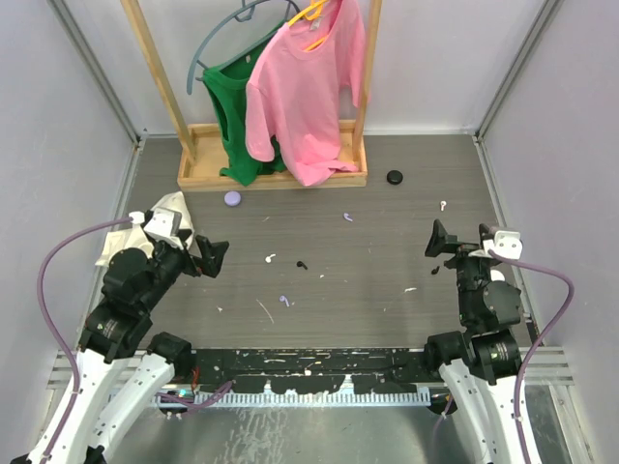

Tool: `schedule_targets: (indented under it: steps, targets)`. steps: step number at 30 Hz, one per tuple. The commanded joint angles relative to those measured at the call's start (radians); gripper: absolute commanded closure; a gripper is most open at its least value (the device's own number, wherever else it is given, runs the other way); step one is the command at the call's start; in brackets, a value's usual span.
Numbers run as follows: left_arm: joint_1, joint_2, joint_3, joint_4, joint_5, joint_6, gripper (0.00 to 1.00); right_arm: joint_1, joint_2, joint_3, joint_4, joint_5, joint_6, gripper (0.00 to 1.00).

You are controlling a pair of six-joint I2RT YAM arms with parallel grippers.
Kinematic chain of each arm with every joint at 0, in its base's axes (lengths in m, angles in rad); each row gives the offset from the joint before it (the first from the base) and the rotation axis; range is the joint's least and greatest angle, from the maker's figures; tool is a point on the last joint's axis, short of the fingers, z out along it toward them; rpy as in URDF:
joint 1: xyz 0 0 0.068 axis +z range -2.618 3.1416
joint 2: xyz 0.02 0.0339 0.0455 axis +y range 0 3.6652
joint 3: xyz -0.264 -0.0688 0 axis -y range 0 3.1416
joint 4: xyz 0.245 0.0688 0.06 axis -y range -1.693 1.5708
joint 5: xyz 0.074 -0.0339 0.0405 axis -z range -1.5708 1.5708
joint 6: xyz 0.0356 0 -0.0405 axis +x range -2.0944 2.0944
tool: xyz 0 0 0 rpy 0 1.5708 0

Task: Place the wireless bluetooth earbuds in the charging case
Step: Pick up the charging case at the center of the board.

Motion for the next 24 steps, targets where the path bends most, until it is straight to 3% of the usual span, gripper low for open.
schedule_targets:
  steps: [1,7,14,24]
  targets:
    - [-0.003,-0.023,0.022,0.047,0.010,0.000,0.02,0.004,0.013,0.039,0.022,-0.007,0.003,0.00]
    - [-0.004,-0.039,0.018,0.046,0.005,0.002,0.02,0.003,0.026,0.049,0.011,0.019,0.002,0.00]
    - [-0.051,-0.071,0.021,0.018,-0.053,0.005,0.02,0.005,0.159,0.142,-0.076,0.016,0.031,0.00]
    - [-0.186,-0.132,0.022,-0.011,-0.148,0.009,0.02,0.005,0.343,0.278,-0.194,0.052,0.231,0.00]
